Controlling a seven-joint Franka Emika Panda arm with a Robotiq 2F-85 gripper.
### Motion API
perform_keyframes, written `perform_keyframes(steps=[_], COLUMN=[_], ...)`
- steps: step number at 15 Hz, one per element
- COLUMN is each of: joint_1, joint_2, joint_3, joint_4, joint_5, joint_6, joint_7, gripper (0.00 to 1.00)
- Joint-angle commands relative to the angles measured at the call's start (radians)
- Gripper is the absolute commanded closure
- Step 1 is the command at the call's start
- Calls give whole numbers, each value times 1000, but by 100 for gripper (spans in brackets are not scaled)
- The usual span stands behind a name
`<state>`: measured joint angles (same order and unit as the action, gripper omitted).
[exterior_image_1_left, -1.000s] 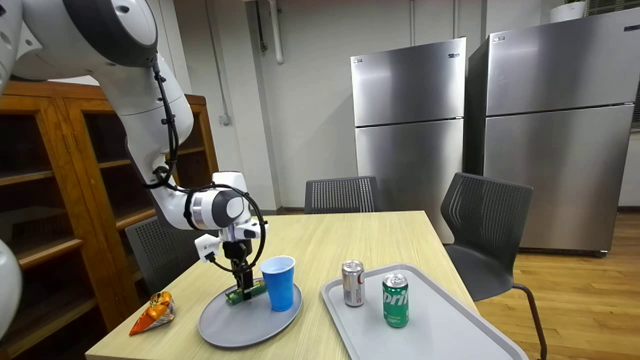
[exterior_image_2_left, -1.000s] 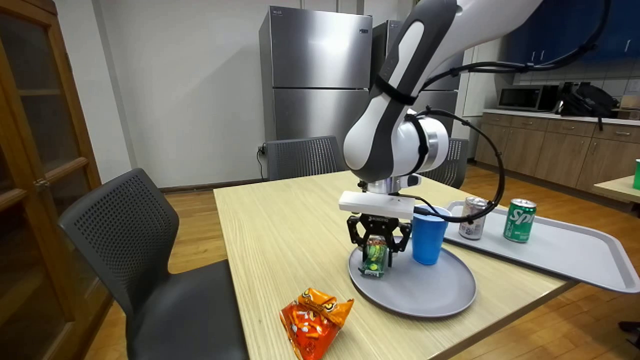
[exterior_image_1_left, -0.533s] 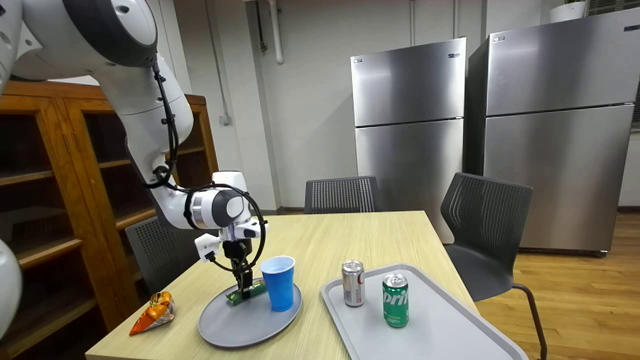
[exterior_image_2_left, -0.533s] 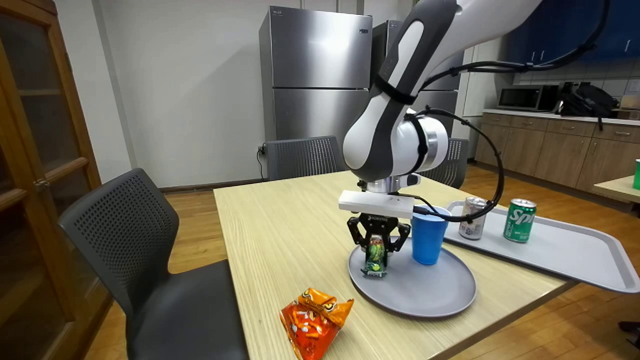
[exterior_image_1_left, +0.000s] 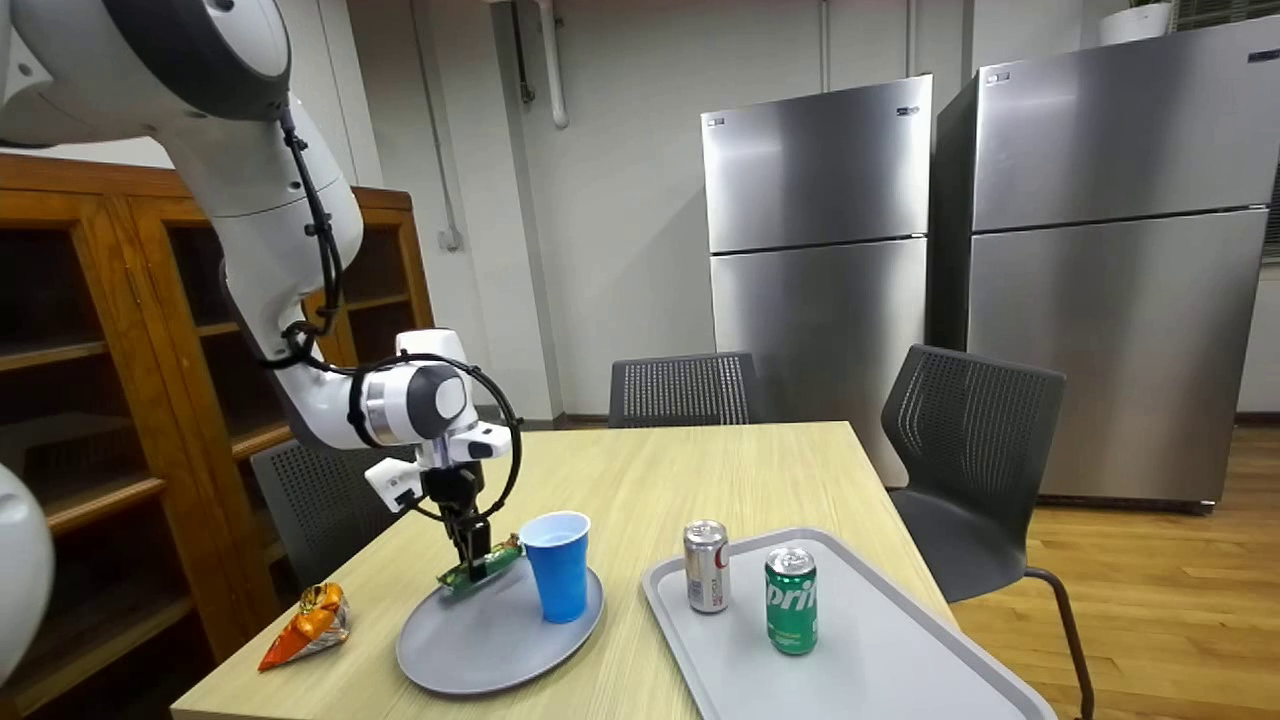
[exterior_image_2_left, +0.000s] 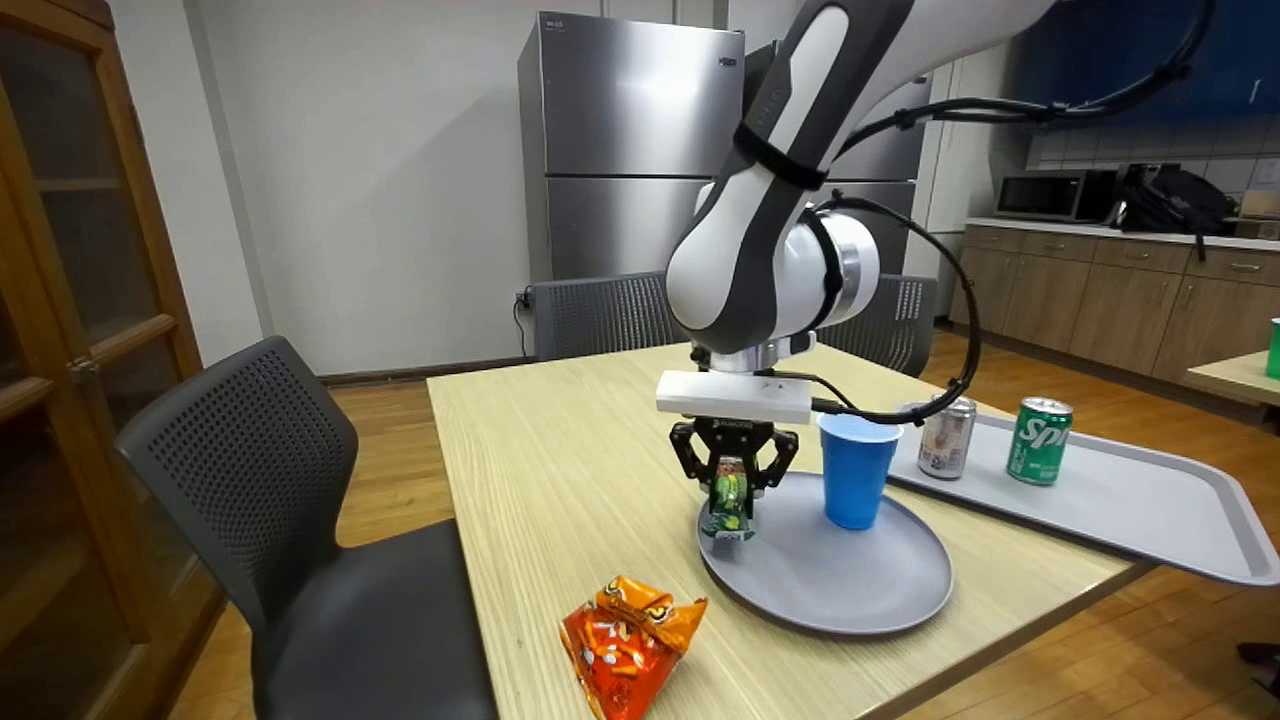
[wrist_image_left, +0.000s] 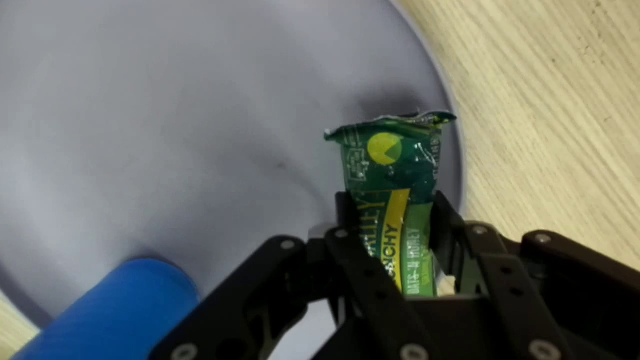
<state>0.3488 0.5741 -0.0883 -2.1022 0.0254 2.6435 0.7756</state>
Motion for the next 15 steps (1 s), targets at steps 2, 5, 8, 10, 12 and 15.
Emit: perform_keyframes(steps=[2,5,8,10,12,15], joint_1=[41,58,68,70,75,77], joint_2=[-58,-53,-37,-24,-11,20], joint_3=[19,40,65,78,84,92], joint_4=[-7,17,46,66,84,111], joint_5=[-55,-67,-67,-64,-65,-65], joint_6=[-35,-42,-47,-48,-46,-39], joint_7=[4,1,-2,-5,-5,-13], gripper=[87,87,87,87,87,87])
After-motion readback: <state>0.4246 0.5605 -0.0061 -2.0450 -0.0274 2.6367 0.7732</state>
